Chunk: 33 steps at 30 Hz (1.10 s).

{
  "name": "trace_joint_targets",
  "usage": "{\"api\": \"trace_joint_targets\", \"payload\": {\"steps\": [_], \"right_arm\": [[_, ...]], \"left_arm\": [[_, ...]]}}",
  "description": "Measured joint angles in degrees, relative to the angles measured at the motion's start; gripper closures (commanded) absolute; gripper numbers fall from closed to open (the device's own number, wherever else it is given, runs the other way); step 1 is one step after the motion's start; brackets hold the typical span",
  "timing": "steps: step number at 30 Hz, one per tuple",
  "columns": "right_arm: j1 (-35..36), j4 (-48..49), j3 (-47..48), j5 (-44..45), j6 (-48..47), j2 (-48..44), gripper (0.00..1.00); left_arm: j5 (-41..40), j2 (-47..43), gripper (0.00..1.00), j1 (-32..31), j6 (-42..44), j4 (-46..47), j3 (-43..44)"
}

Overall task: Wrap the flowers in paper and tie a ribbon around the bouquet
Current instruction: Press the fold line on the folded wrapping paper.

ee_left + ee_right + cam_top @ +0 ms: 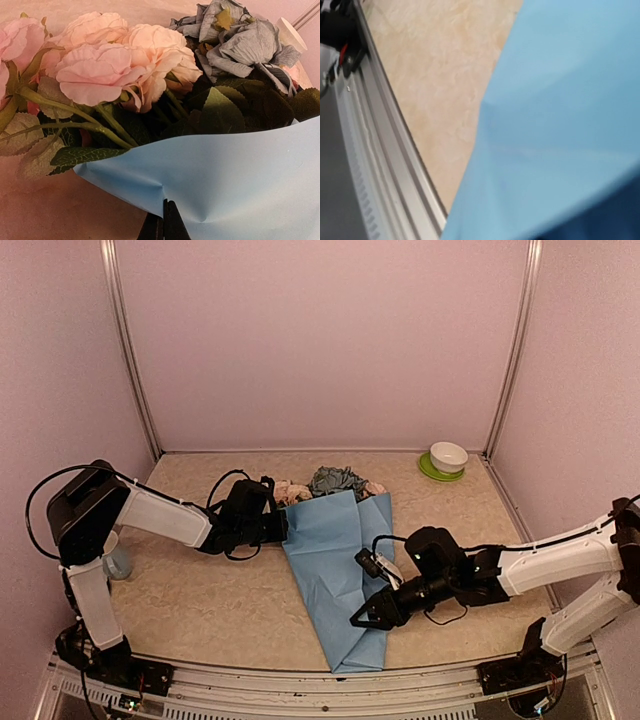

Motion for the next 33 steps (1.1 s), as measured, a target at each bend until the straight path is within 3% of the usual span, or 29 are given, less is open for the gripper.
{"api": "trace_joint_targets", "payload": {"steps": [1, 9, 16, 18, 22, 24, 26, 29, 33], "right_arm": [[0.0, -0.1, 0.3, 0.0, -0.2, 0.4, 1.00], [-1.7, -3.3, -0.2, 0.3, 0.6, -0.9, 1.00], [-3.8, -0.6, -3.5, -2.2, 2.8, 0.2, 1.00], [-4.6, 0.4, -4.1, -2.6, 3.0, 1.0, 1.00], [-5.7, 0.8, -4.5, -3.6, 3.2, 3.7, 1.00], [-5.9, 0.8, -4.5, -3.9, 3.1, 5.0, 1.00], [-5.9, 0.6, -4.5, -4.3, 3.1, 6.3, 1.00], [-5.9, 0.5, -4.5, -4.6, 3.1, 6.7, 1.00], [-5.9, 0.7, -4.5, -4.6, 3.2, 6.7, 1.00]], "left_arm": [[0.0, 0.0, 1.00, 0.0, 0.1, 0.0, 0.0], [0.1, 0.0, 1.00, 0.1, 0.4, -0.1, 0.0], [2.1, 0.7, 0.97, 0.5, 0.7, -0.4, 0.0], [2.2, 1.0, 0.87, 0.6, 0.9, -0.5, 0.0], [1.8, 1.7, 0.49, 1.5, 1.7, -1.1, 0.1], [0.5, 1.7, 0.36, 2.2, 2.1, -2.0, 0.3], [-1.6, 0.8, 0.31, 2.8, 2.2, -3.5, 0.4], [-5.8, -3.1, 0.33, 2.8, 2.7, -6.8, 0.3], [-12.7, -13.1, 0.57, -1.4, 3.0, -9.9, -1.3]]}}
